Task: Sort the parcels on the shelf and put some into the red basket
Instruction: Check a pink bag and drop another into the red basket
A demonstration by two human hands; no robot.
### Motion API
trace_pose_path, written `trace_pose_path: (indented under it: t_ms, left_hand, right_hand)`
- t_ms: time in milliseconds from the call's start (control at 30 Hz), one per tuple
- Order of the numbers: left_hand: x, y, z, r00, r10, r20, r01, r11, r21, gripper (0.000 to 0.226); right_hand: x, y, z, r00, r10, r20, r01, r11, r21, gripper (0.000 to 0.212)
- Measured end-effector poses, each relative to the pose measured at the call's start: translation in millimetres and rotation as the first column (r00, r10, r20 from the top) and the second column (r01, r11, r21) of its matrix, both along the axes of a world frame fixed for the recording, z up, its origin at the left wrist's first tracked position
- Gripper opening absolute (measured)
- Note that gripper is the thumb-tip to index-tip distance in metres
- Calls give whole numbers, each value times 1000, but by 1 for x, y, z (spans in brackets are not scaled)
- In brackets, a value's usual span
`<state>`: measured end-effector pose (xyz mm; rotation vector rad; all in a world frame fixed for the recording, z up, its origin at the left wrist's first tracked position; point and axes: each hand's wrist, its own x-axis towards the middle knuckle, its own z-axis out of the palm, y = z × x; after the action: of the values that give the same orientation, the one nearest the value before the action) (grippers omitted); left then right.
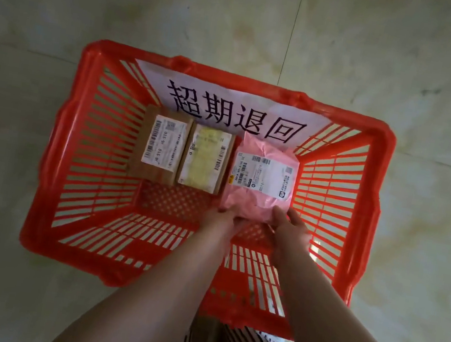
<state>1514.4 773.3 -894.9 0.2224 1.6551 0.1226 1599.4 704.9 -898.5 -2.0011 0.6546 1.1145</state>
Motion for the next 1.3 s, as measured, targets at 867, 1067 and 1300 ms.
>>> trace_pose_path:
  t_ms: [867, 1067, 1300]
  left_hand:
    - [6, -22, -20, 980, -166, 107, 167, 986, 4, 43]
    - [6, -15, 23, 956, -294, 17, 294, 954, -55, 40]
    - [-47, -7, 197, 984, -160, 83, 161, 987, -4, 24]
  right_hand:
    - [-25, 2, -29, 994, -60, 92, 69, 993, -98, 58]
    - [-16, -6, 12, 989, -116, -92, 119, 992, 31, 41]
    - [-29, -15, 195, 991, -45, -124, 74, 968, 239, 9]
